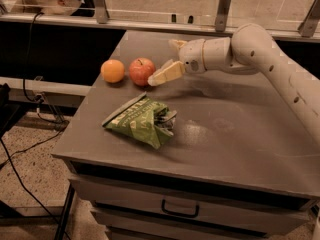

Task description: Move apple near orange

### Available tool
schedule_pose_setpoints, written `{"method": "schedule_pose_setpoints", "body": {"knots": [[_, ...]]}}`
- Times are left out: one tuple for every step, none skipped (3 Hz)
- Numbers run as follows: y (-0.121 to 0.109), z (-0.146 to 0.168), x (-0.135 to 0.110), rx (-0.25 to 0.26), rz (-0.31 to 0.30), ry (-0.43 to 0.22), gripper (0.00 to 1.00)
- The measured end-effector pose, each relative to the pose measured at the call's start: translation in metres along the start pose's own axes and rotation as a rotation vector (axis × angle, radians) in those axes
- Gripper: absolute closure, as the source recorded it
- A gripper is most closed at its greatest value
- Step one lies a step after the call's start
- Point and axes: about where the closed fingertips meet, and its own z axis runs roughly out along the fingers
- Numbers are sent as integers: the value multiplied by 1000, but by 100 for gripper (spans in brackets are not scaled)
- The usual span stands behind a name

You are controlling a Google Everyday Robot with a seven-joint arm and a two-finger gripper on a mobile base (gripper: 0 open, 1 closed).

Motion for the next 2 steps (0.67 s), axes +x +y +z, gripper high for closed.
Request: {"method": "schedule_pose_setpoints", "body": {"knots": [[-36, -45, 11, 70, 42, -34, 0], [-35, -45, 11, 70, 42, -34, 0]]}}
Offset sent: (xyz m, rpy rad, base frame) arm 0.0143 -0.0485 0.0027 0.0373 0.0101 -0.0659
